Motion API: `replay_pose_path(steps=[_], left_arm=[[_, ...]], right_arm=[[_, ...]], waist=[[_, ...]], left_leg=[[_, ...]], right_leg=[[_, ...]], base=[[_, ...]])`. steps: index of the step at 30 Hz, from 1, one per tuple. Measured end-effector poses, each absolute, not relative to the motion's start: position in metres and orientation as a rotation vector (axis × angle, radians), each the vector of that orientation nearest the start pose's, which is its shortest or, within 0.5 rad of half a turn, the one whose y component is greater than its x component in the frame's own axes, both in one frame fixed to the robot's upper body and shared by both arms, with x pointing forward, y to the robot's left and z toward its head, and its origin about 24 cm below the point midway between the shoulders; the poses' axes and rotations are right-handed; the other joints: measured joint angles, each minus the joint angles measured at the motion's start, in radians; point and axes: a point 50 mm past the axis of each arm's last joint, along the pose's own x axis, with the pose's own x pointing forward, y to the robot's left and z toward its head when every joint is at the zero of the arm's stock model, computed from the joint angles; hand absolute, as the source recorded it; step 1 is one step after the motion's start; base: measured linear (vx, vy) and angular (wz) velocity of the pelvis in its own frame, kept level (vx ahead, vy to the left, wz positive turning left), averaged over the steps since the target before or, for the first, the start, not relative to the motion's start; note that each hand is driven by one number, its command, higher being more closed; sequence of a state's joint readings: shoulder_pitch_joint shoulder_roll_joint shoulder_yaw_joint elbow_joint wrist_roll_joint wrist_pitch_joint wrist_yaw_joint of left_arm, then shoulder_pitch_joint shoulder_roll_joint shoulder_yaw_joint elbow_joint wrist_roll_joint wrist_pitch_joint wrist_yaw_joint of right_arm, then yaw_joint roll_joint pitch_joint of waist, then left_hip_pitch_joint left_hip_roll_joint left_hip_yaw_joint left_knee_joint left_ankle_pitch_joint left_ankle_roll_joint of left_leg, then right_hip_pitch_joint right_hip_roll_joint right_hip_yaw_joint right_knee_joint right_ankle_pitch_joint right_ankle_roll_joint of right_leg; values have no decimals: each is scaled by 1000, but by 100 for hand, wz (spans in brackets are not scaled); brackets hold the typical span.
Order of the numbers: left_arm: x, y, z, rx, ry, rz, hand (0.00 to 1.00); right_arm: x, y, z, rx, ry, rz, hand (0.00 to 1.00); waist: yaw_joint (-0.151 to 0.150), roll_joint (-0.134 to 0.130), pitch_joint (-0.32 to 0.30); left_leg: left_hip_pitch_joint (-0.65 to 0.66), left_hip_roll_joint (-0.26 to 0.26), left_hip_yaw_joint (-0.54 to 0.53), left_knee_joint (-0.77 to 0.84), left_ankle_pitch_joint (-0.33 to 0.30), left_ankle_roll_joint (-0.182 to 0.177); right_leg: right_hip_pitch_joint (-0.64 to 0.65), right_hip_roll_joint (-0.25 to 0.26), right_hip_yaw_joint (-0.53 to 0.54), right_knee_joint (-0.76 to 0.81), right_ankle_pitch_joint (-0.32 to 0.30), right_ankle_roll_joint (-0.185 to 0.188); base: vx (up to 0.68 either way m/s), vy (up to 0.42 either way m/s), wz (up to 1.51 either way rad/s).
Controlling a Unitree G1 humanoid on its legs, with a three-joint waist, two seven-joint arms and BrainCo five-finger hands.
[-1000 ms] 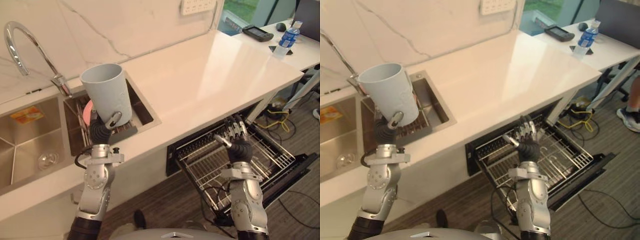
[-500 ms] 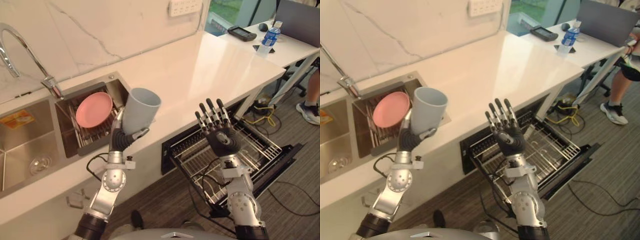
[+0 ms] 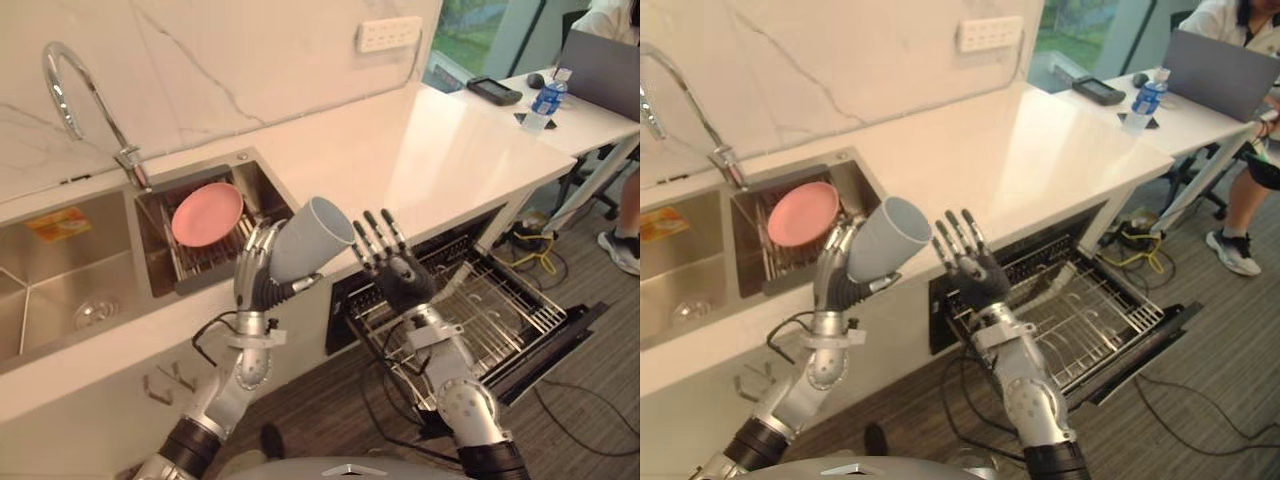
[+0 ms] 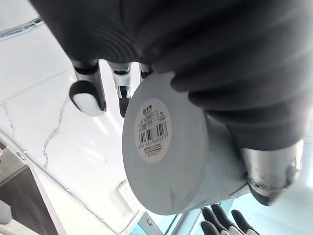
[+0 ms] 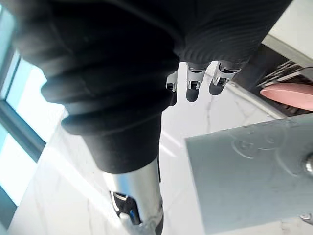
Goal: Walk over to the sink, pick up the cup, carry it to the dishwasher, place the cup inside the dishwasher, then close the dishwasher door
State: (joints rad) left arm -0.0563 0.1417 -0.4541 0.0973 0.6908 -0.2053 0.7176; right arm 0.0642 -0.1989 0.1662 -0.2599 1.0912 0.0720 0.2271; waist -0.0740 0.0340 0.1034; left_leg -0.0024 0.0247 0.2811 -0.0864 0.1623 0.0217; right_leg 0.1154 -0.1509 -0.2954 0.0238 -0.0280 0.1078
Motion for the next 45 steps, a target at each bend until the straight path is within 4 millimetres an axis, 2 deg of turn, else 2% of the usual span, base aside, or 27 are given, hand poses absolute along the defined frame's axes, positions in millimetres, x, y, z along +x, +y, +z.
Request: replay_pose_path(steps=[4, 9, 19, 28, 29, 36, 45], left_arm=[[231, 73, 53, 649, -525, 97, 100], [229, 68, 49, 666, -502, 111, 100], [229, 68, 49, 693, -496, 191, 100], [227, 69, 47, 770, -512, 272, 100], [227, 70, 47, 773, -513, 281, 100], [236, 68, 57, 808, -564, 320, 100], [233, 65, 59, 789, -600, 350, 100]], right_arm=[[232, -115, 86, 853, -68, 475, 0], [243, -99, 99, 805, -78, 482, 0], [245, -82, 98, 780, -11, 452, 0], [247, -71, 96, 763, 29, 443, 0], [246, -69, 97, 764, 28, 447, 100], [250, -67, 104, 822, 15, 432, 100], [248, -64, 105, 968, 38, 414, 100]], waist=[[7, 0, -4], [15, 0, -18], [19, 2, -24], [36, 11, -38], [38, 10, -38], [42, 10, -39], [48, 11, -39]], left_leg=[[-4, -3, -3, 0, 1, 1], [-14, -4, -9, 0, 10, 8], [-13, -4, -36, 0, 18, 4], [-14, -4, -38, 0, 17, 5], [-14, -4, -38, 0, 17, 5], [-14, -5, -40, 0, 21, 0], [-21, -3, -44, 0, 21, 0]], right_leg=[[0, 0, -8, -2, 4, -5], [-3, 0, -18, -7, 13, 0], [8, 1, -39, 1, 13, 0], [10, 2, -42, 1, 13, 0], [10, 2, -42, 1, 13, 0], [12, 2, -43, 0, 13, -1], [7, 2, -44, -2, 13, 0]], base=[[12, 7, 3], [34, 8, 5], [3, 8, 7], [0, 0, 0], [0, 0, 0], [0, 0, 0], [13, 0, 0]])
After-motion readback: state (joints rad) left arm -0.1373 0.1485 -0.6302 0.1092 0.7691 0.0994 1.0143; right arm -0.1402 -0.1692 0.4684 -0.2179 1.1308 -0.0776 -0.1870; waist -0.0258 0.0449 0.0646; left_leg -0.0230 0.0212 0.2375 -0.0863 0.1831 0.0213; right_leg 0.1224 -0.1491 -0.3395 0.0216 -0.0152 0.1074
